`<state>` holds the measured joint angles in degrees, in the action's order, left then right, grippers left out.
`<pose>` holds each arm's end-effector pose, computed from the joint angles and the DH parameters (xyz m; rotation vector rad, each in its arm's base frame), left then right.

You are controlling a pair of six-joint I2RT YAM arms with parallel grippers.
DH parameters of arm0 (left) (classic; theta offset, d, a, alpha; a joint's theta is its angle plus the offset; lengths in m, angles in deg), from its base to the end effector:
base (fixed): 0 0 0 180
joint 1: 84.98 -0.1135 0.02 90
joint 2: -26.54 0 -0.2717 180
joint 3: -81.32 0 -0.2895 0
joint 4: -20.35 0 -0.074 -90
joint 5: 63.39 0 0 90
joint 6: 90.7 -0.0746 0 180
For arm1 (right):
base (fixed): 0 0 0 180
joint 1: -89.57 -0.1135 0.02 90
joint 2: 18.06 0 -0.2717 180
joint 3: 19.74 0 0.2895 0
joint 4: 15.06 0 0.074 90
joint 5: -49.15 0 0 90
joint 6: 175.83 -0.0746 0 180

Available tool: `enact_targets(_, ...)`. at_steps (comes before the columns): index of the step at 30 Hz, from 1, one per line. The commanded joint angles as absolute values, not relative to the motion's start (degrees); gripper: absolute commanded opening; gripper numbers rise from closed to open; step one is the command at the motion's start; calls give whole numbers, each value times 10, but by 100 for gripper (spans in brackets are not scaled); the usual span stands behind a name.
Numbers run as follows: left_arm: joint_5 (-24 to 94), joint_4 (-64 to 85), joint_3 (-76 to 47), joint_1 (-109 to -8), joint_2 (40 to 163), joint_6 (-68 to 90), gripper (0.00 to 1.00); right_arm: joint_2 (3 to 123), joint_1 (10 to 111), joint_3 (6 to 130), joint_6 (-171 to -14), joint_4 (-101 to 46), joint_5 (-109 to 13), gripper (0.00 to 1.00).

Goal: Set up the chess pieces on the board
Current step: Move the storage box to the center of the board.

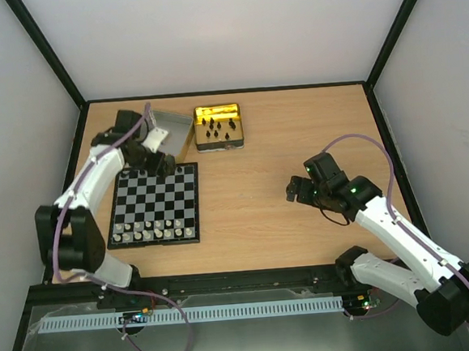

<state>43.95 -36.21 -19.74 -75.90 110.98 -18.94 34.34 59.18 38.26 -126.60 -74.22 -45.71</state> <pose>0.3420 -0.0772 0.2279 0.7133 2.5152 -0.3452 0.1956 0.1220 0.2377 0.1998 2.6026 0.5900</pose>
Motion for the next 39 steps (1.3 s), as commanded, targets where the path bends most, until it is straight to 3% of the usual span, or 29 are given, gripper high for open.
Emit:
enact_targets(1, 384, -350, -81, -789, 1207, -236, 89, 348, 589, 377, -1337, -738, -450, 98)
enact_targets(6, 343, -347, 34, -790, 1331, -280, 84, 346, 590, 374, -1398, -725, -434, 98)
enact_targets(15, 412, -412, 169, -790, 1470, -294, 71, 354, 589, 403, -1407, -786, -397, 98)
enact_targets(28, 507, -443, 186, -779, 1502, -273, 68, 333, 589, 364, -1423, -793, -394, 98)
enact_targets(34, 480, -434, 178, -757, 1520, -270, 68, 345, 589, 357, -1416, -778, -399, 98)
enact_targets(39, 447, -411, 184, -754, 1538, -258, 57, 357, 589, 362, -1415, -765, -397, 98)
